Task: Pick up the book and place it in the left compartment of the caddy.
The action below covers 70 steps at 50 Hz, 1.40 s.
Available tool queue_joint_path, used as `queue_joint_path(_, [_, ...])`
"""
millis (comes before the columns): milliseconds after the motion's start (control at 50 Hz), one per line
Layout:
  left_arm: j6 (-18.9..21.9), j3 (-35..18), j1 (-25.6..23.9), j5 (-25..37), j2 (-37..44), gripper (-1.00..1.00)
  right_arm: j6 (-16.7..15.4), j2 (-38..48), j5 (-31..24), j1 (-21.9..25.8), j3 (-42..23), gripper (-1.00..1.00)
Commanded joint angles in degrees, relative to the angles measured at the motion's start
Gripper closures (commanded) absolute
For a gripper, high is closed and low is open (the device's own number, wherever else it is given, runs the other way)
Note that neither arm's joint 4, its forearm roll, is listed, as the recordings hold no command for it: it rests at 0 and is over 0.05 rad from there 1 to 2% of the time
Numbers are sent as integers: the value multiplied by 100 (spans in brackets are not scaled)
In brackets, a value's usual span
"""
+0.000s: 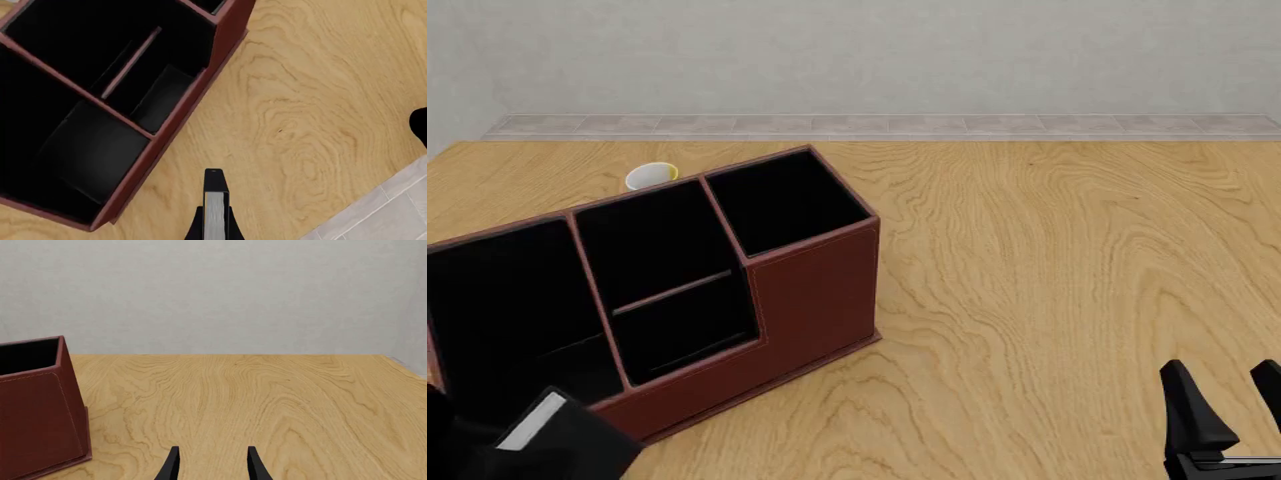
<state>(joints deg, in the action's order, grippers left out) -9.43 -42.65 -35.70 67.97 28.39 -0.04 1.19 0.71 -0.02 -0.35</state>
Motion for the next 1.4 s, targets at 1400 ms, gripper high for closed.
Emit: queue_joint_path(1400, [-226,-919,3545,193,467,100,1,-37,-24,-1,10,-100])
